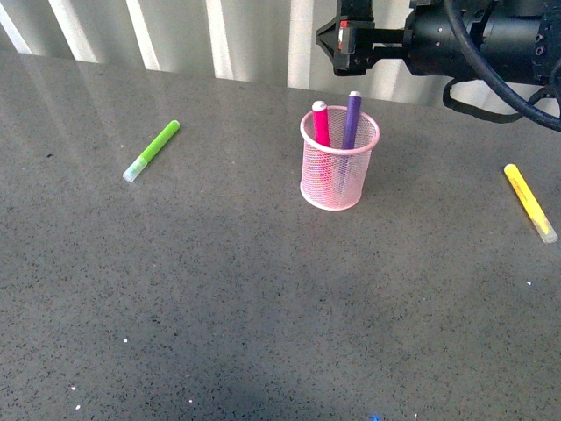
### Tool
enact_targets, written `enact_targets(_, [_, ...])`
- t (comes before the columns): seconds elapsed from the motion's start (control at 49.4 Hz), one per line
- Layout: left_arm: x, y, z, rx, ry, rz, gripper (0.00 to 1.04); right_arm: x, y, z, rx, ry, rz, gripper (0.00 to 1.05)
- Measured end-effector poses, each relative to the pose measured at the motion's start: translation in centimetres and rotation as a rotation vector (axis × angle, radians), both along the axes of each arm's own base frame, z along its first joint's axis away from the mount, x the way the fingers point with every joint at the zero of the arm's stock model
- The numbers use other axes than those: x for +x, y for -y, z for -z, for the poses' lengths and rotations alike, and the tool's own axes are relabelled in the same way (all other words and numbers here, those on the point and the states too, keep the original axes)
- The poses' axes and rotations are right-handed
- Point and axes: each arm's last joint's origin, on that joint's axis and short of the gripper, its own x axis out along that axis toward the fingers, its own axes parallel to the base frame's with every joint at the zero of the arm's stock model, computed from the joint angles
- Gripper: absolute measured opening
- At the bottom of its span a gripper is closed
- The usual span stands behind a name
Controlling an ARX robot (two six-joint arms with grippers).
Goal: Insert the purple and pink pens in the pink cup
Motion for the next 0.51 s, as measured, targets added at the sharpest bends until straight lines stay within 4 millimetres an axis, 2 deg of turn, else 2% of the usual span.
enact_targets(0.121, [0.0, 0.0, 0.0, 0.0, 0.0, 0.0, 0.98, -0.4, 0.9, -1.4, -0.001, 0.045, 0.06, 0.98])
enact_targets(0.162, [0.0, 0.0, 0.0, 0.0, 0.0, 0.0, 0.98, -0.6, 1.6, -2.8, -0.006, 0.078, 0.116, 0.98])
enact_targets(0.263, [0.0, 0.0, 0.0, 0.0, 0.0, 0.0, 0.98, -2.1, 4.4, -8.1, -0.033, 0.217, 0.311, 0.98])
enact_targets(0.304, [0.0, 0.0, 0.0, 0.0, 0.0, 0.0, 0.98, -3.3, 5.9, -10.7, -0.041, 0.276, 0.393, 0.98])
enact_targets(0.385, [0.0, 0.0, 0.0, 0.0, 0.0, 0.0, 0.98, -5.9, 7.9, -14.1, -0.059, 0.375, 0.47, 0.98])
enact_targets(0.445, [0.0, 0.0, 0.0, 0.0, 0.0, 0.0, 0.98, -9.8, 9.8, -17.1, -0.081, 0.481, 0.53, 0.98])
enact_targets(0.506, [0.0, 0.0, 0.0, 0.0, 0.0, 0.0, 0.98, -13.7, 11.0, -18.5, -0.103, 0.56, 0.545, 0.98])
